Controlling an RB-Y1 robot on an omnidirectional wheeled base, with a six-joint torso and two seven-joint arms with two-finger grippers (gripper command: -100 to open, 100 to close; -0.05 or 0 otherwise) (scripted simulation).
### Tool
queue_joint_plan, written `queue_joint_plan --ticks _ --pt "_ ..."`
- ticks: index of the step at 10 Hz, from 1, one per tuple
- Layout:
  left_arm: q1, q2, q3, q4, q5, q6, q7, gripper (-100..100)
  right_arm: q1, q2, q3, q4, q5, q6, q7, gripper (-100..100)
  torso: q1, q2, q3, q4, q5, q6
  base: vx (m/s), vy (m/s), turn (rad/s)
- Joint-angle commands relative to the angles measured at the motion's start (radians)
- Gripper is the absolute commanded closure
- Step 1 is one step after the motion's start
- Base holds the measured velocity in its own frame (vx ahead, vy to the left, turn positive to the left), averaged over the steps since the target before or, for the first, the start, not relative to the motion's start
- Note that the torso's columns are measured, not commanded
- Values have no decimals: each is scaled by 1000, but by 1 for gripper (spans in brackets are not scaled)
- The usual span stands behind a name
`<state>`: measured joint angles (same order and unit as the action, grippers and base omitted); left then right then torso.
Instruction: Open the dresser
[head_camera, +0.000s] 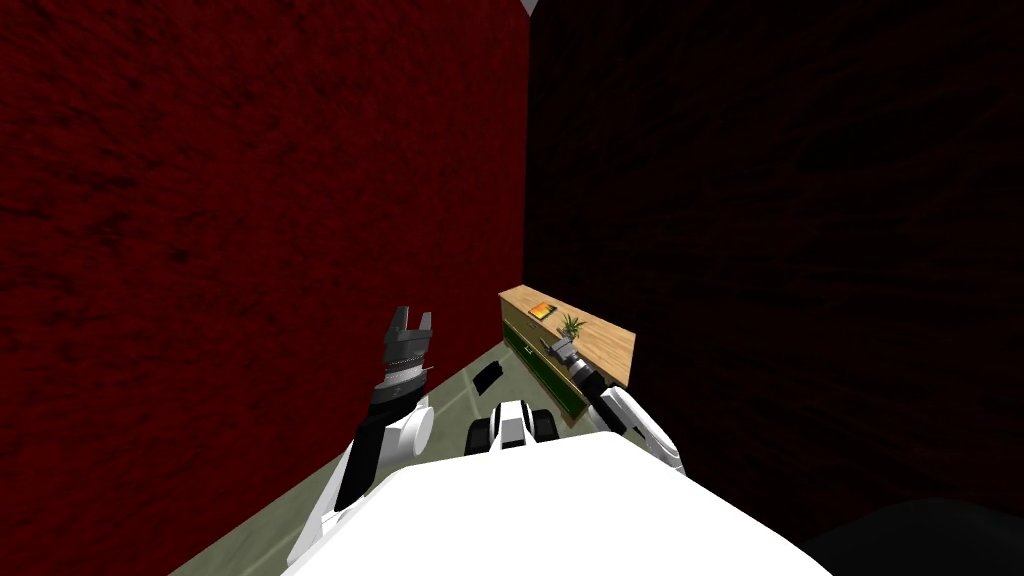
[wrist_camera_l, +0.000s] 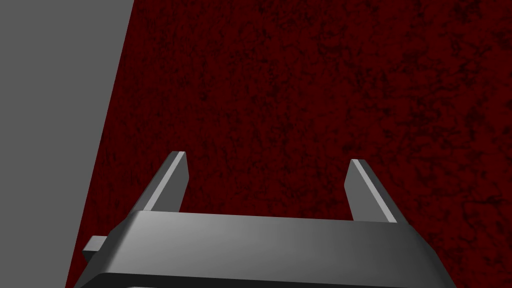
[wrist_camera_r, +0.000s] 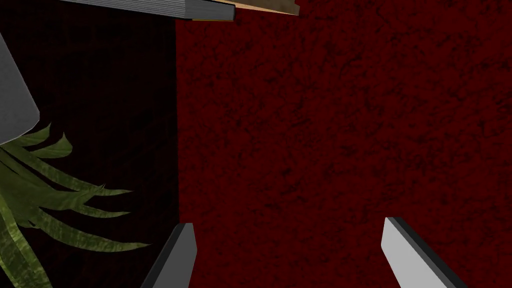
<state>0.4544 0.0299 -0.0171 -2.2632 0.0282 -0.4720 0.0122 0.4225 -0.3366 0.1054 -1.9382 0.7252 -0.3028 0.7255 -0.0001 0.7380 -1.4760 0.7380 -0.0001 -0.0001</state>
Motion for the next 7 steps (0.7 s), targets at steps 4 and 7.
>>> queue_joint_plan --ticks 4,7 --pt "0 0 0 0 0 0 0 0 -12 -41 8 55 149 48 101 -100 0 0 0 0 0 0 45 42 54" --pt "0 0 0 0 0 0 0 0 -24 -75 14 104 240 84 178 -100 0 0 0 0 0 0 45 36 62"
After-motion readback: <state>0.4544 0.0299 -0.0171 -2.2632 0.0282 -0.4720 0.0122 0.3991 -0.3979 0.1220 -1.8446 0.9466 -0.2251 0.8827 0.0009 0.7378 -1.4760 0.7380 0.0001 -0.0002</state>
